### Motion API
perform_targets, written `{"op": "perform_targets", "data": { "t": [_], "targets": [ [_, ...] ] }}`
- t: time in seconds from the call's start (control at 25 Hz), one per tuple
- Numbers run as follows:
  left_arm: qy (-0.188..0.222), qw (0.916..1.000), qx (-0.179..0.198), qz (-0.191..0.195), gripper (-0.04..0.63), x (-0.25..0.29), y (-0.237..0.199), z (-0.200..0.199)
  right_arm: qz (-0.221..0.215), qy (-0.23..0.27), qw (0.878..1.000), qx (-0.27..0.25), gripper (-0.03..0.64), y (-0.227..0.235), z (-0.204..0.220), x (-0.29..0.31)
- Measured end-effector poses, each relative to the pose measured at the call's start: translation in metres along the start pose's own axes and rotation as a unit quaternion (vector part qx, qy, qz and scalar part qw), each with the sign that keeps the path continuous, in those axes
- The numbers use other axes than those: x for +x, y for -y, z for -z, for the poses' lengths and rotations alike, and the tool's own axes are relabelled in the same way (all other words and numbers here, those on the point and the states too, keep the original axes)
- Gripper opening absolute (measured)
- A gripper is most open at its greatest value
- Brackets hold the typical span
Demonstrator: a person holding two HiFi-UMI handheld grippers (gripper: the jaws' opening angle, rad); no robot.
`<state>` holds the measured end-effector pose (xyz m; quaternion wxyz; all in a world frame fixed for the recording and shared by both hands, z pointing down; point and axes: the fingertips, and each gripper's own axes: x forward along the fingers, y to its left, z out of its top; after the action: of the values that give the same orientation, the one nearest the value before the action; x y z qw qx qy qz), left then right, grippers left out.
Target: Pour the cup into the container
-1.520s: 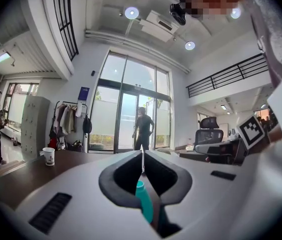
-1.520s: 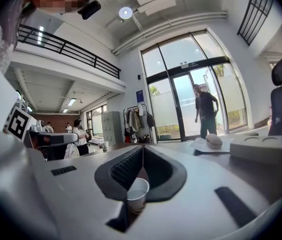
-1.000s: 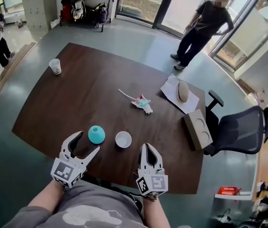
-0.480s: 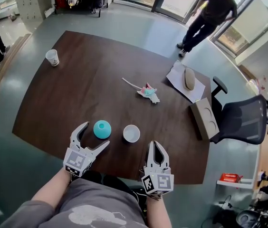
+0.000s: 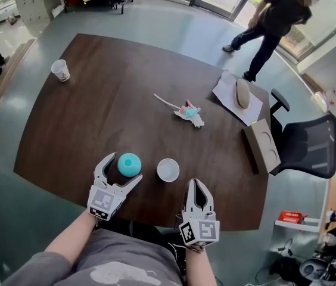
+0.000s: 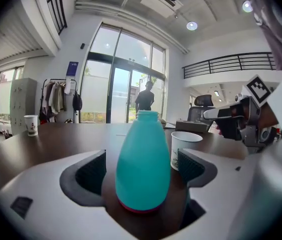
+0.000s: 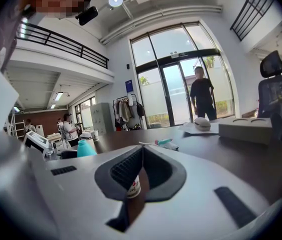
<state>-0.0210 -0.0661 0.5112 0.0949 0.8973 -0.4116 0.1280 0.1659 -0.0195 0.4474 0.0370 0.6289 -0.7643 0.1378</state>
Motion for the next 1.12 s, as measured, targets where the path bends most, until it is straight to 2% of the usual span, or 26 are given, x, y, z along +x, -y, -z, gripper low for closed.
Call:
{"op": "perform_targets", "data": {
  "t": [0.44,0.6,1.12],
  "targets": [
    [0.005,1.0,-0.006,0.005,0.442,0.023,-0.001,0.009,0.008,-0.021,1.0,0.005,-0.012,0.004,0.015,0.006],
    [0.003,0.9997,-0.01,0.022,0.442,0.031,0.003,0.011,0.01,-0.026,1.0,0.008,-0.012,0.007,0.019,0.007],
    [-0.021,0.9996,-0.013,0.01,0.442,0.043,-0.002,0.019,0.011,-0.035,0.999,0.017,-0.013,0.01,0.027,0.006]
  ]
}}
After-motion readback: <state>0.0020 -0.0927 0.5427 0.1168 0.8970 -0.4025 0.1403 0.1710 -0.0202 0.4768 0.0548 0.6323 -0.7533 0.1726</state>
